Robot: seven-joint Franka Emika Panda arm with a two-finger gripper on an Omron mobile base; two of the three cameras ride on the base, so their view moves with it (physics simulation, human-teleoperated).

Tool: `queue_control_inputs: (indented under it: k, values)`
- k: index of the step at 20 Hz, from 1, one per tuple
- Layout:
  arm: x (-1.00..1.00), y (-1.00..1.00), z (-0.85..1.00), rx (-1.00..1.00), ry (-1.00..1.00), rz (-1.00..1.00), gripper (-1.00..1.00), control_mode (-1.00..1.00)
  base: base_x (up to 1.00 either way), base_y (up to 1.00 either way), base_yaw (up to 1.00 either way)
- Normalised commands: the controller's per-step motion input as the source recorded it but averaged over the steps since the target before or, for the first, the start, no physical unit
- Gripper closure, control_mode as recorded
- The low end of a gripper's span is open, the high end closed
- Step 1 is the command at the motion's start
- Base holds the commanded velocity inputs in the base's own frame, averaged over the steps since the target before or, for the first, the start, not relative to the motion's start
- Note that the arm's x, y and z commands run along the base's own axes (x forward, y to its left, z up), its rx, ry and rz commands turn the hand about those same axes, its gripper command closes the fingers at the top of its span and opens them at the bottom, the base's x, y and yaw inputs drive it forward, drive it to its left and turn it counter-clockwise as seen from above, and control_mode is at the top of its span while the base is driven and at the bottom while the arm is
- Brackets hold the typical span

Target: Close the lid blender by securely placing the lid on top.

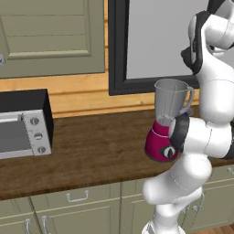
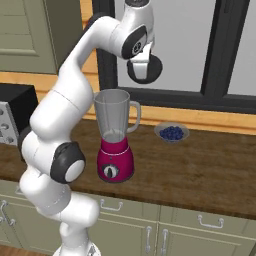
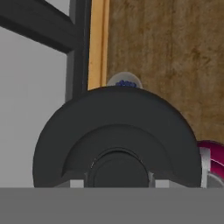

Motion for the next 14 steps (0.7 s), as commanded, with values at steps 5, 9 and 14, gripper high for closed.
queue_control_inputs:
  k: [5,9,14]
  values:
    - [0.04,0.37,0.0,0.0,0.03,0.08,1.0,-1.0,0.0,0.0,0.0]
    - [0.03,0.39,0.0,0.0,0.0,0.08,1.0,-1.0,0.0,0.0,0.0]
    - [0.09,0.57,-0.05,-0.06,0.05,0.12,1.0,-1.0,0.0,0.0,0.0]
